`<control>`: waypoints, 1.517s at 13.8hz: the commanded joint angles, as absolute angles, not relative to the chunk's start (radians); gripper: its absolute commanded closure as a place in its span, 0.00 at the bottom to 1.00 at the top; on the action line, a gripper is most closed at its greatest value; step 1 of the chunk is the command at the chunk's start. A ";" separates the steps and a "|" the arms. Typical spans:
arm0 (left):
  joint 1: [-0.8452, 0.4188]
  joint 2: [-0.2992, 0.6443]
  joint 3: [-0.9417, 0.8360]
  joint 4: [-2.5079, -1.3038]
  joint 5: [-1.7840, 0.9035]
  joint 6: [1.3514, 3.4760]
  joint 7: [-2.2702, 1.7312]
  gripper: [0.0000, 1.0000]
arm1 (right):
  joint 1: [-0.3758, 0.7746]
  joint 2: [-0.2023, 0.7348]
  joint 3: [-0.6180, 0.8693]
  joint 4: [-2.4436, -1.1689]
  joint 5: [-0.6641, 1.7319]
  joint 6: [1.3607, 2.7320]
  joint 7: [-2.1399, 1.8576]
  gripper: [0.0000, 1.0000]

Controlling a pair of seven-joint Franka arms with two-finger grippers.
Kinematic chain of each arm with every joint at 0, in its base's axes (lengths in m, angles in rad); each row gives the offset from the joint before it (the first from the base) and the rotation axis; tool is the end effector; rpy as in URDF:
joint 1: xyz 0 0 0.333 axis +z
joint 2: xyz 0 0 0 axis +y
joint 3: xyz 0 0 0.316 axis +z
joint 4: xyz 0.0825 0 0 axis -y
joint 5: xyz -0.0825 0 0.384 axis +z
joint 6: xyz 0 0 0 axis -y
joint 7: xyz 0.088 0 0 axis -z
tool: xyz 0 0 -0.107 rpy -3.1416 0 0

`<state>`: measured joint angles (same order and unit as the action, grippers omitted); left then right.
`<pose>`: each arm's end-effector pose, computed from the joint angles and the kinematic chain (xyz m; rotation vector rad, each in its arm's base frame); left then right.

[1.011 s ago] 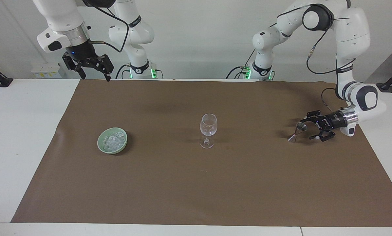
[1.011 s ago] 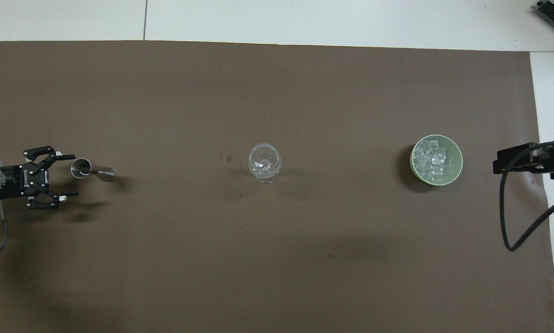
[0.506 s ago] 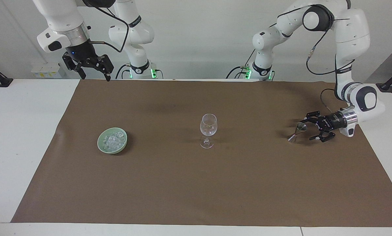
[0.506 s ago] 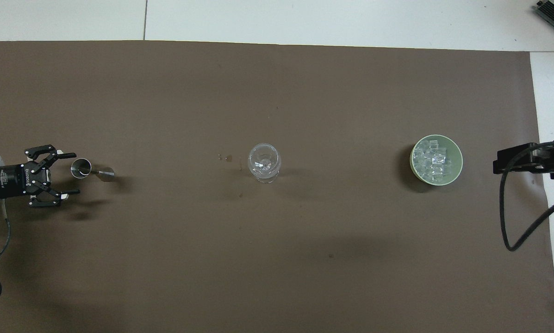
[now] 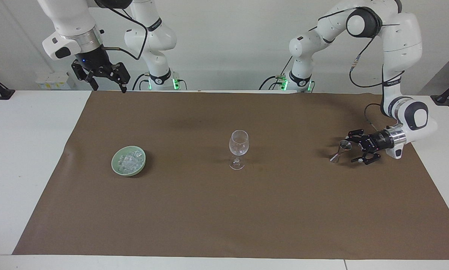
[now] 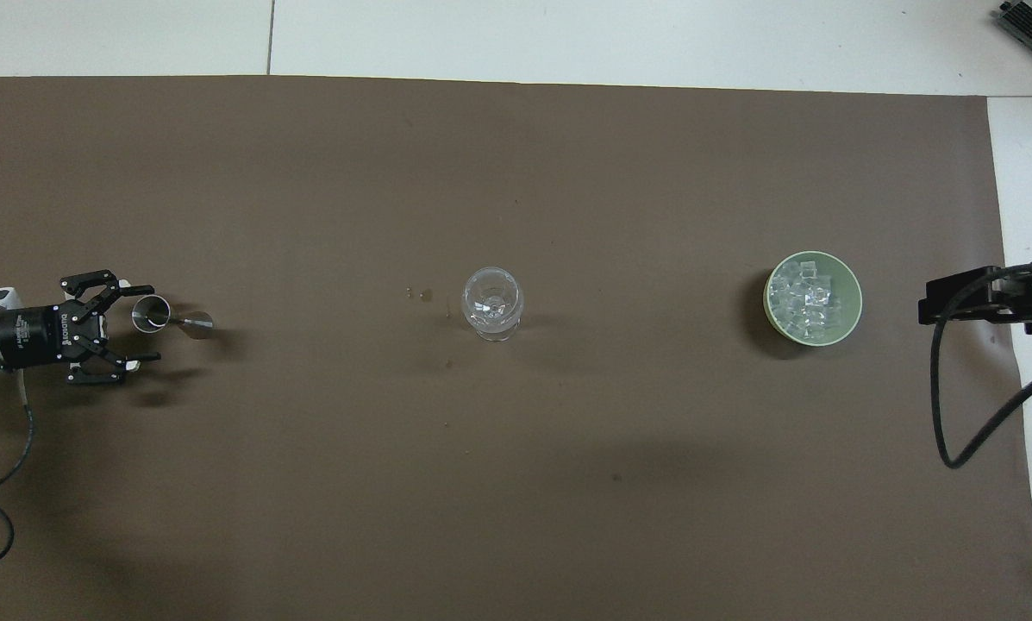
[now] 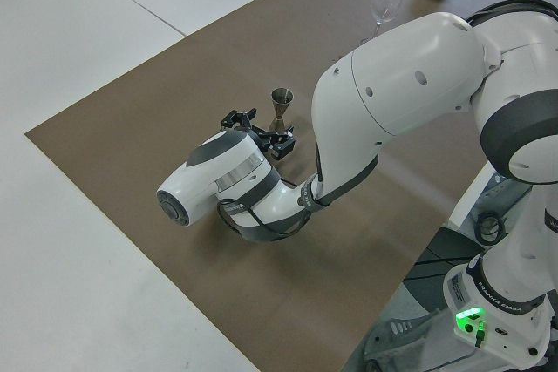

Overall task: Pour wine and add ice with both arms
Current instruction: 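Close the left gripper on the silver cup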

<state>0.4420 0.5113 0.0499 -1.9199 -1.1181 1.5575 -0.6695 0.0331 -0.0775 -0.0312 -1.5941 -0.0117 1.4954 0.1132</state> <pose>0.5397 0.1775 0.2324 1.3098 1.5124 -0.9884 0.5225 -0.0010 0.6488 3.1260 -0.1751 -0.0324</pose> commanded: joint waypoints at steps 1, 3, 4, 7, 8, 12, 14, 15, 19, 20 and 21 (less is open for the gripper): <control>0.423 0.515 0.058 -1.940 -1.144 1.578 -0.646 0.00 | 0.025 -0.098 -0.026 -1.615 0.002 1.496 0.091 0.00; 0.425 0.520 0.058 -1.940 -1.144 1.578 -0.635 0.00 | 0.025 -0.098 -0.026 -1.617 0.002 1.496 0.091 0.00; 0.425 0.525 0.058 -1.940 -1.144 1.577 -0.634 0.00 | 0.025 -0.098 -0.026 -1.617 0.002 1.496 0.091 0.00; 0.425 0.529 0.057 -1.940 -1.153 1.572 -0.634 0.00 | 0.025 -0.098 -0.026 -1.615 0.003 1.496 0.091 0.00; 0.425 0.531 0.057 -1.942 -1.157 1.571 -0.634 0.00 | 0.025 -0.098 -0.026 -1.617 0.002 1.496 0.091 0.00; 0.425 0.537 0.051 -1.940 -1.161 1.568 -0.634 0.00 | 0.025 -0.100 -0.026 -1.615 0.002 1.496 0.091 0.00; 0.419 0.537 0.049 -1.940 -1.172 1.568 -0.634 0.00 | 0.025 -0.098 -0.026 -1.617 0.003 1.496 0.091 0.00; 0.416 0.537 0.049 -1.940 -1.173 1.568 -0.634 0.00 | 0.025 -0.098 -0.026 -1.617 0.002 1.496 0.091 0.00; 0.411 0.538 0.049 -1.940 -1.173 1.569 -0.632 0.00 | 0.025 -0.100 -0.026 -1.615 0.002 1.496 0.091 0.00; 0.411 0.538 0.049 -1.940 -1.173 1.568 -0.634 0.00 | 0.025 -0.098 -0.026 -1.617 0.003 1.496 0.089 0.00; 0.411 0.538 0.049 -1.940 -1.173 1.568 -0.634 0.00 | 0.025 -0.098 -0.026 -1.615 0.002 1.496 0.090 0.00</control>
<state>0.4234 0.5366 0.0396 -1.9283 -1.1513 1.5598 -0.6487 0.0331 -0.0775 -0.0312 -1.5941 -0.0117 1.4954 0.1132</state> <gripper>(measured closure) 0.000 0.000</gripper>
